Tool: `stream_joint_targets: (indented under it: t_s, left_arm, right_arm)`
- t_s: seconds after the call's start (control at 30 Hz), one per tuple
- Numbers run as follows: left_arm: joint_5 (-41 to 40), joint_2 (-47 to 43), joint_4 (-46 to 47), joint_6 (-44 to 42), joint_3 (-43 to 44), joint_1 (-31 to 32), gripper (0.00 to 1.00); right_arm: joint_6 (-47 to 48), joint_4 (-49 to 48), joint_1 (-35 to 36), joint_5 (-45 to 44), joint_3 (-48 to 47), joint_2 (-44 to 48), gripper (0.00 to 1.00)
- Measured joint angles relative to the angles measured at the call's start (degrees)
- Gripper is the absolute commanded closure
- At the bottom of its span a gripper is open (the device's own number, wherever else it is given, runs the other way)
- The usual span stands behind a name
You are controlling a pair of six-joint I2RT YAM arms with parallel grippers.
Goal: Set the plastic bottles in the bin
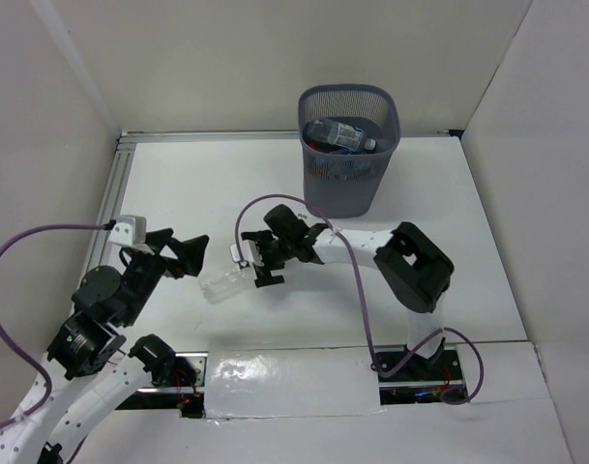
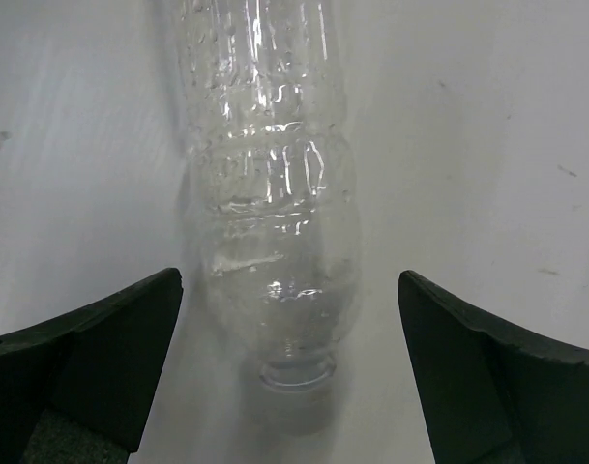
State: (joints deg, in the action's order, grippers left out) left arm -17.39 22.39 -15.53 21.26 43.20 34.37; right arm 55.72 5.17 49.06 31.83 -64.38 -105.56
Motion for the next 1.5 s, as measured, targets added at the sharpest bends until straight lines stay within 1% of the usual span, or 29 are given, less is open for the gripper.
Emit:
stream_joint_targets:
  t_s: [0.03,0.07,0.17,0.2,0.33,0.37,0.4,0.53,0.63,0.73,0.83,0.97,1.1,1.2,1.23,1.3,1.33,1.37,1.43,1.47,1.5]
  left_arm:
    - [-0.46,-1.44,-2.29,0.39,-0.35,0.00,0.00]
    - [-0.79,-2.86,-4.11,0.87,-0.37,0.00,0.00]
    - [-1.27,-4.55,-6.25,1.70,-0.33,0.00,0.00]
    - [-1.25,-4.42,-6.82,1.77,-0.33,-0.02,0.00]
    - [-1.20,-3.15,-7.69,1.86,-0.52,-0.02,0.00]
    - [-1.05,-2.99,-7.50,1.84,-0.70,0.00,0.00]
    - [-0.85,-2.99,-7.28,1.70,-0.94,-0.02,0.00]
    - [1.25,-3.10,-5.79,1.27,-1.86,-0.02,0.00]
    - [4.13,-4.52,-3.26,0.98,-2.51,-0.02,0.00]
    - [6.32,-6.71,-0.22,0.87,-2.58,-0.02,0.00]
    - [7.45,-7.08,2.34,0.28,-1.33,-0.02,0.00]
    - [8.41,-6.88,4.57,-0.24,1.75,-0.02,0.00]
    - [9.84,-4.55,7.02,-0.50,5.84,-0.02,0.00]
    - [11.45,-2.86,8.46,-0.44,5.29,-0.02,0.00]
    - [12.02,-2.10,8.61,-0.26,4.57,-0.02,0.00]
    - [13.18,-0.11,9.14,-0.02,2.64,-0.02,0.00]
    - [13.81,1.14,9.35,0.13,1.49,-0.02,0.00]
    - [14.38,2.25,9.46,0.26,0.35,-0.02,0.00]
    - [15.50,4.31,9.62,0.59,-1.99,-0.02,0.00]
    - [15.87,5.07,9.60,0.90,-2.93,-0.02,0.00]
    - [16.22,5.86,9.51,1.22,-3.54,-0.02,0.00]
  right_arm:
    - [-0.46,-0.48,0.33,-0.81,-1.92,-2.05,0.01]
    - [-0.63,-0.55,0.70,-1.31,-3.82,-3.89,0.05]
    - [0.57,0.92,1.73,-0.79,-8.28,-7.80,0.27]
    - [1.31,2.45,2.19,-0.26,-9.55,-8.70,0.39]
    - [4.42,7.26,3.23,3.10,-10.71,-9.09,0.66]
    - [5.01,8.31,3.32,3.89,-10.82,-9.01,0.79]
    - [5.11,9.55,3.30,4.52,-11.04,-8.87,0.82]
    - [1.90,16.41,1.57,6.40,-14.43,-7.67,0.82]
    - [-2.75,19.58,-1.86,6.58,-21.66,-5.60,0.82]
    - [-6.82,20.33,-6.14,6.51,-30.29,-1.57,0.83]
    - [-9.73,20.20,-10.14,5.31,-36.65,3.85,0.83]
    - [-13.49,18.38,-13.27,0.81,-39.36,11.72,0.83]
    - [-17.18,15.89,-17.53,-4.11,-40.35,15.08,0.83]
    - [-18.99,15.30,-23.17,-7.08,-40.68,14.86,0.77]
    - [-19.82,15.47,-25.77,-7.78,-40.68,14.40,0.70]
    - [-21.00,15.91,-30.45,-8.13,-40.74,13.20,0.61]
    - [-21.51,16.24,-32.46,-8.26,-40.74,12.46,0.53]
    - [-21.97,16.76,-34.69,-8.15,-40.76,11.65,0.33]
    - [-23.32,18.25,-38.49,-7.56,-40.76,9.97,0.05]
    - [-23.93,19.06,-39.76,-7.13,-40.76,9.31,0.00]
    - [-24.13,19.87,-40.89,-6.45,-40.81,8.70,0.00]
